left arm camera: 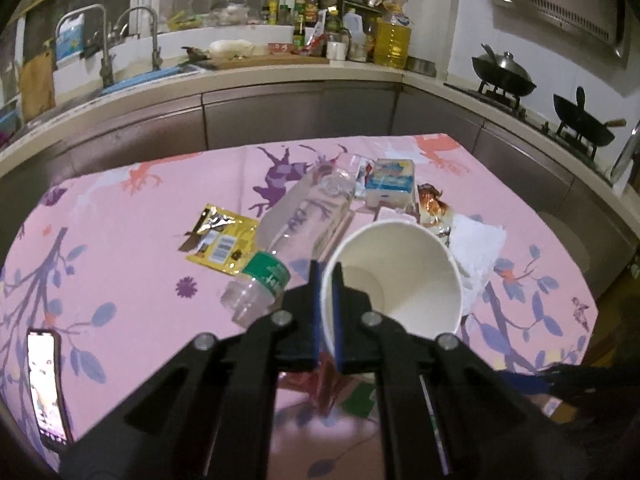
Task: Collect trash
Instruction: 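Grasp the pink paper cup rim with the left gripper while the right gripper grasps the green packet, then carry the paper cup and green packet to the bin and release both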
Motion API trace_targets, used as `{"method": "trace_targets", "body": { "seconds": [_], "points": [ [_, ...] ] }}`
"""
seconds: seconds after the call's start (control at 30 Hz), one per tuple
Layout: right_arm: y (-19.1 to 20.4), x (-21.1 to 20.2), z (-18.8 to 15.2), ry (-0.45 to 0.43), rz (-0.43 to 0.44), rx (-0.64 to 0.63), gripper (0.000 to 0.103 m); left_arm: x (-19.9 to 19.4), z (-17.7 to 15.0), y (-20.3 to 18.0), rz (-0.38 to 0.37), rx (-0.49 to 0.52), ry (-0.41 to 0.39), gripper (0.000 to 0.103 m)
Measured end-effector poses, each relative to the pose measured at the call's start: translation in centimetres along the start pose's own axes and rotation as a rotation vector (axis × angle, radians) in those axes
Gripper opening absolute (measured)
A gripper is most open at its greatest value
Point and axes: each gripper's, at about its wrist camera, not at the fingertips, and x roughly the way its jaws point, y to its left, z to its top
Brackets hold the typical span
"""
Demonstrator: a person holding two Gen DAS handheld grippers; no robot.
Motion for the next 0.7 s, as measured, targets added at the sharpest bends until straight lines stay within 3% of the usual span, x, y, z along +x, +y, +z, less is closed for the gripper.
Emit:
{"method": "trace_targets", "body": {
  "seconds": [0.23,0.3,0.33,0.37,0.43,0.53,0.7],
  "points": [
    [0.6,3.5,1.2,0.043,0.057,-0.035,0.053,-0.6,0.5,0.0,-0.097,-0.045,0.043,0.005],
    [1.2,4.0,1.1,0.035,0.029,-0.086,0.053,-0.4,0.8,-0.1,-0.124,-0.057,0.056,0.005],
    [1.7,4.1,0.9,0.033,0.007,-0.134,0.044,-0.3,1.0,-0.3,-0.138,-0.063,0.061,0.005],
    [2.0,4.2,0.7,0.040,-0.001,-0.167,0.020,-0.2,1.2,-0.5,-0.148,-0.066,0.065,0.005],
    [1.7,4.2,0.5,0.043,0.004,-0.167,0.009,-0.1,1.5,-1.0,-0.155,-0.063,0.069,0.005],
    [0.3,3.3,0.1,0.030,0.016,-0.122,0.000,0.1,1.8,-1.7,-0.151,-0.054,0.072,0.005],
    [-3.1,-0.5,-0.5,-0.044,0.031,-0.032,0.000,0.5,2.2,-3.2,-0.166,-0.031,0.092,0.005]
  ]
}}
